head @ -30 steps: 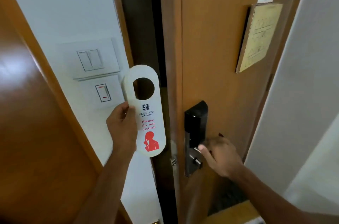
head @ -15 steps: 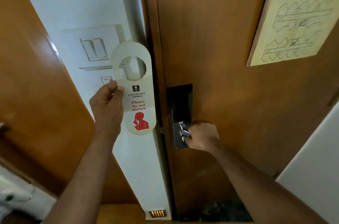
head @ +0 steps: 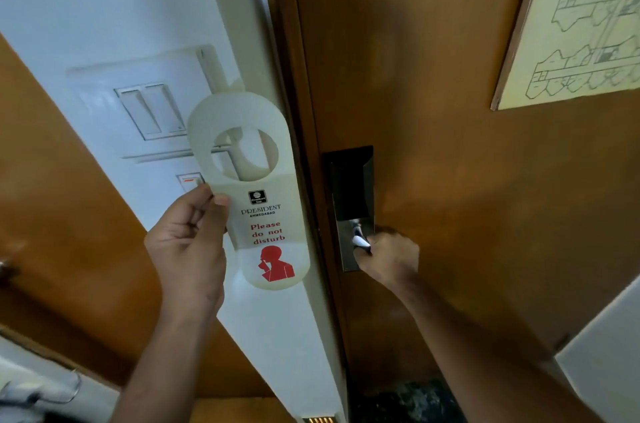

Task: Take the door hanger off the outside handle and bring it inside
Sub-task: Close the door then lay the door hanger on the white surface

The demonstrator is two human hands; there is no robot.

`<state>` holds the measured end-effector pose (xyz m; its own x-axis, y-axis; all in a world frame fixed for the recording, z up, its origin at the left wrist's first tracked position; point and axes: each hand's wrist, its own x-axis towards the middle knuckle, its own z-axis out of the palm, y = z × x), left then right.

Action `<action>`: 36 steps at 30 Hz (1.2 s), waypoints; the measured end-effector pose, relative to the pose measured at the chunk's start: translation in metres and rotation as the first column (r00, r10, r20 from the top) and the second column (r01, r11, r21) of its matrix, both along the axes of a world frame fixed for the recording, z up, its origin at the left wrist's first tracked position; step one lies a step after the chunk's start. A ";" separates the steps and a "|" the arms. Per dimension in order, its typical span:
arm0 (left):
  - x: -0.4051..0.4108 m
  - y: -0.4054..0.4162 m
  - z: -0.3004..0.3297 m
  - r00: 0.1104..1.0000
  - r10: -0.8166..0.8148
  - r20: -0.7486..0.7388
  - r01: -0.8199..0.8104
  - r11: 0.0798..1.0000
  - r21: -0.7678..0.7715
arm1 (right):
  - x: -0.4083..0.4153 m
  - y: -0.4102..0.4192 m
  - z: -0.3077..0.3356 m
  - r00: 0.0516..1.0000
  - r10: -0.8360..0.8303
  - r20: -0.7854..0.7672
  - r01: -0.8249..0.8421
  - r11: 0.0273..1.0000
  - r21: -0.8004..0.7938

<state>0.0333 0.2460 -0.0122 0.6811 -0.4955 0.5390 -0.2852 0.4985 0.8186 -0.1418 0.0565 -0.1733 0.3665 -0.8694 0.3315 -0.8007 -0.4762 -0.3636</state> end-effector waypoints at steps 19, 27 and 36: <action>0.003 -0.004 -0.006 0.998 0.044 0.038 -0.044 0.999 -0.013 | 0.026 -0.043 0.002 1.000 0.009 0.020 -0.009 1.000 -0.016; 0.001 -0.003 -0.004 0.996 0.071 0.059 -0.073 0.997 0.023 | 0.031 -0.054 0.003 1.000 0.019 -0.007 -0.019 1.000 0.014; 0.002 -0.003 -0.002 0.999 0.041 0.026 -0.042 0.999 0.032 | 0.035 -0.060 0.013 0.990 0.021 -0.141 -0.014 0.999 0.050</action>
